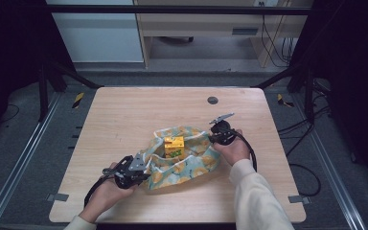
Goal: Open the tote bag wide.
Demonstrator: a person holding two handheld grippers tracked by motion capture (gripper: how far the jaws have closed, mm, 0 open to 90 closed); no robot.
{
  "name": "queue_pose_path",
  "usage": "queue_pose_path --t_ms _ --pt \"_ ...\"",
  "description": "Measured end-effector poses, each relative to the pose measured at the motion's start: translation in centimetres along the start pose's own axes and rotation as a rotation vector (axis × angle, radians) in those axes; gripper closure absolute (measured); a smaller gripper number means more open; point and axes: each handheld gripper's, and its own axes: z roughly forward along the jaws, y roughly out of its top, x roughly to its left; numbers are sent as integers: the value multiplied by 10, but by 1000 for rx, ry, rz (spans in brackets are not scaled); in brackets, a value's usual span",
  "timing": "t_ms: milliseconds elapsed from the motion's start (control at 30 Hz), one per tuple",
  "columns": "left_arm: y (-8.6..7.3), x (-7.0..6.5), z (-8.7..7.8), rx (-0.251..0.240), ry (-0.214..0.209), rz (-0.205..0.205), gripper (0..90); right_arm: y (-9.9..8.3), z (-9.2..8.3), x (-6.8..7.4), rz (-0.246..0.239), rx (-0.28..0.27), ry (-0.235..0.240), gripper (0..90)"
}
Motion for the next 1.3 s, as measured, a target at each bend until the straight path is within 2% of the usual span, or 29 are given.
queue_pose_path --t_ms 233,467,567,600,633,700,733,767,867,933,967,1000,1167,1267,1300 --pt "-4 1 3 5 0 -6 883 -1 6 0 10 21 7 883" --pt "-5 1 4 12 -4 -4 879 -3 5 0 11 8 12 861" --pt "-5 0 3 2 0 -1 865 -3 4 2 7 5 11 817" --pt "-4 -1 2 -4 10 4 809 -2 0 5 -8 -13 16 768" --pt "-3 -1 0 -14 16 3 809 -2 0 5 -8 -13 16 768" --pt "0 -2 -5 -36 40 1 718 0 -7 9 -20 -40 8 677" --pt "2 -2 -8 -47 49 6 623 3 -16 13 -18 -69 2 553" --pt "4 -3 -11 -63 58 14 623 3 -16 13 -18 -69 2 553" --pt "13 -4 -20 -86 87 19 474 6 -29 19 -47 -112 1 422" --pt "17 -3 -26 -102 97 2 394 8 -39 24 -52 -143 -6 367" --pt "19 -2 -29 -116 100 -4 352 11 -50 28 -57 -176 0 314" --pt "21 -1 -33 -129 100 -10 352 11 -50 28 -57 -176 0 314" --pt "29 5 -51 -173 115 -20 316 11 -79 37 -61 -238 23 237" --pt "33 11 -59 -196 132 -28 315 4 -91 46 -78 -247 35 216" --pt "35 15 -60 -194 141 -23 317 -5 -94 52 -89 -240 44 211"
